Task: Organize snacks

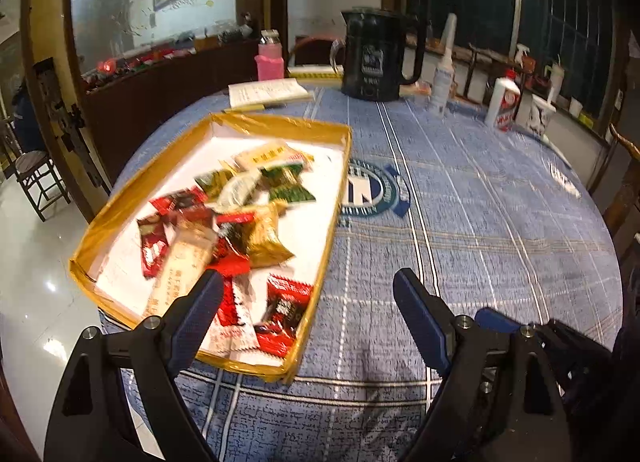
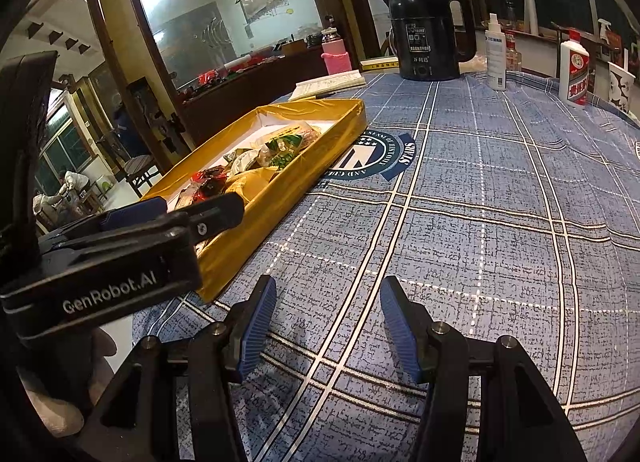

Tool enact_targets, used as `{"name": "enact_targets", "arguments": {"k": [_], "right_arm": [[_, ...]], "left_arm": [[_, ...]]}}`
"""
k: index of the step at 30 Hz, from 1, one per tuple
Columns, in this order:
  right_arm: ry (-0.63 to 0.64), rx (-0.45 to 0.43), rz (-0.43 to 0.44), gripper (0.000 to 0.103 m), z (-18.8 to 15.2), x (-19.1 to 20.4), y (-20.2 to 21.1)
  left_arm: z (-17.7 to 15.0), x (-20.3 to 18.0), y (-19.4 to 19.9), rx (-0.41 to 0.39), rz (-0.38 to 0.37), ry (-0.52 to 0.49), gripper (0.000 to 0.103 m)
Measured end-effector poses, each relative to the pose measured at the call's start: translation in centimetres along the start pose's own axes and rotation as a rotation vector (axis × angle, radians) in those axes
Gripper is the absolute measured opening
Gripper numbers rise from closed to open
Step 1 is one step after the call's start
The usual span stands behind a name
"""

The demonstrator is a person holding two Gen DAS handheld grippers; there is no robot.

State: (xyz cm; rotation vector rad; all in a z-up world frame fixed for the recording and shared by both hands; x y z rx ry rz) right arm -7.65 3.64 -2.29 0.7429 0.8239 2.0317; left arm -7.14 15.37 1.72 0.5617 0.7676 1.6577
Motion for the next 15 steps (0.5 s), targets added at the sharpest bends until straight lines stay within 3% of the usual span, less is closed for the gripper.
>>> {"name": "enact_targets", "arguments": {"k": [5,7,10,15], "right_arm": [[0.012,-0.055,0.016,0.056,0.3,0.5,1.3],[0.027,-0.086,0.016,0.056,0.6,0.9,1.9],[0.057,-0.114,0.009,0.057,0.7,1.6,2.6],[0.109,-0.112,-0.002,0.059,0.7,2.5,2.4]], "left_arm": [[1.9,1.9,5.6,-0.263,0.094,0.055,0.087],[2.0,2.6,7.5,-0.329,0.110,0.077,0.090],[1.7,3.2,7.7,-0.327,0.087,0.094,0.094],[0.9,3.3,4.9,-0.174,0.082,0.098,0.096]]}}
Point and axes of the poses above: each gripper's, at about its wrist camera, not at the fingertips, and y roughly against the way its jaws point, x to its left, z to its top, the point moved 10 cm from there along -y, roughly the way its jaws point, and after that the axes turned 8 degrees about x, right-handed, at the moved point
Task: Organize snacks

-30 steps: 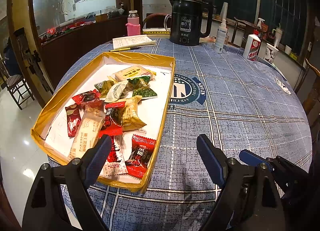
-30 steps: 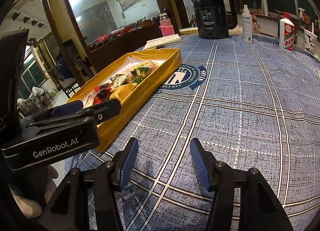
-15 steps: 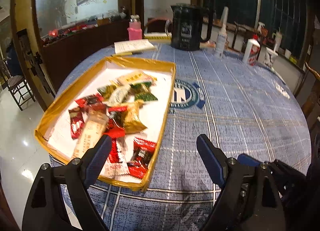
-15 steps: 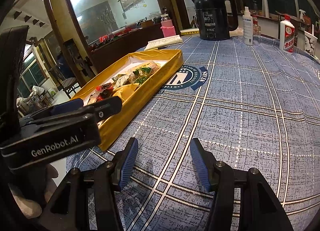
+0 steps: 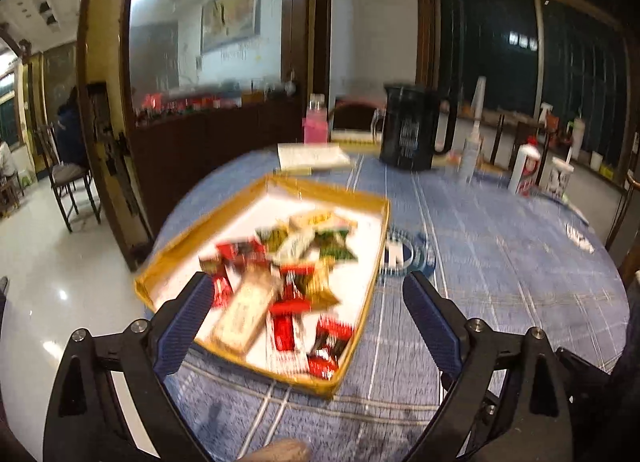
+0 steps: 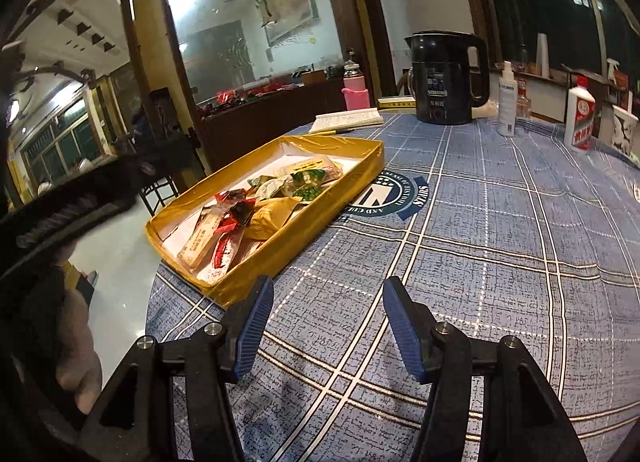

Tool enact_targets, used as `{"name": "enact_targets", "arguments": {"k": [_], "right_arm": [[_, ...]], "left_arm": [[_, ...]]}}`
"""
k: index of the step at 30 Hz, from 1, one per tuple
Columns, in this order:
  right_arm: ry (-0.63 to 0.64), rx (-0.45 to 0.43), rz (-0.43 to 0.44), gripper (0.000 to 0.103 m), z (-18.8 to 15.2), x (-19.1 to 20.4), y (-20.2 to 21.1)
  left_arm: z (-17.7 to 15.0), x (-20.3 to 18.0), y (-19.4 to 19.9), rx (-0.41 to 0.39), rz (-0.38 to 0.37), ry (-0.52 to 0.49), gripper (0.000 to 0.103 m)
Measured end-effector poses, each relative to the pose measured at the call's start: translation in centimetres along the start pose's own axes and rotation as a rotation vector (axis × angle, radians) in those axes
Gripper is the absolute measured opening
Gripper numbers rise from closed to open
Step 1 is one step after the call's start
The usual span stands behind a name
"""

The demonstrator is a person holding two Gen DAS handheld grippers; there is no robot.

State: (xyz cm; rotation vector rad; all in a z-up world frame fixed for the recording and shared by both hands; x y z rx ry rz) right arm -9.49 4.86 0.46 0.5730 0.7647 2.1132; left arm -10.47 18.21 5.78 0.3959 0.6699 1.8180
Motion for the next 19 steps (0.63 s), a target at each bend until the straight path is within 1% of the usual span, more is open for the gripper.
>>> {"name": "enact_targets", "arguments": {"k": [2,4,8,12,14,16,19], "right_arm": [[0.021,0.005,-0.004,0.059,-0.2,0.4,-0.1],[0.037,0.005,-0.010,0.059,-0.3,0.5,-0.2],[0.057,0.000,-0.013,0.062,-0.2,0.6,-0.1],[0.046,0.007,-0.009,0.062,-0.4,0.0,-0.4],[0.037,0.008,-0.009,0.062,-0.4,-0.4,-0.5],[0.031,0.005,-0.007,0.062,-0.4,-0.6,-0.4],[0.019,0.001,-0.007,0.062,-0.4,-1.3,-0.2]], "left_arm": [[-0.7,-0.7,-0.6,0.042,-0.028,-0.009,0.096],[-1.2,-1.2,-1.0,0.066,-0.044,-0.019,0.096],[-1.5,-1.9,-1.3,0.082,-0.060,-0.030,0.096],[-1.6,-2.5,-1.7,0.094,-0.069,-0.048,0.096],[-1.8,-2.8,-2.0,0.105,-0.088,-0.055,0.096],[-2.1,-3.3,-2.4,0.124,-0.099,-0.066,0.096],[-2.4,-4.1,-2.9,0.152,-0.093,-0.087,0.096]]}}
Point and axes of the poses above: each gripper's, at about its wrist camera, not at the fingertips, and y roughly against the way its jaws point, x to its left, z to its top, the point moved 10 cm from there along -y, roughly the way its jaws point, and after that the axes turned 8 degrees about x, right-handed, at the moved point
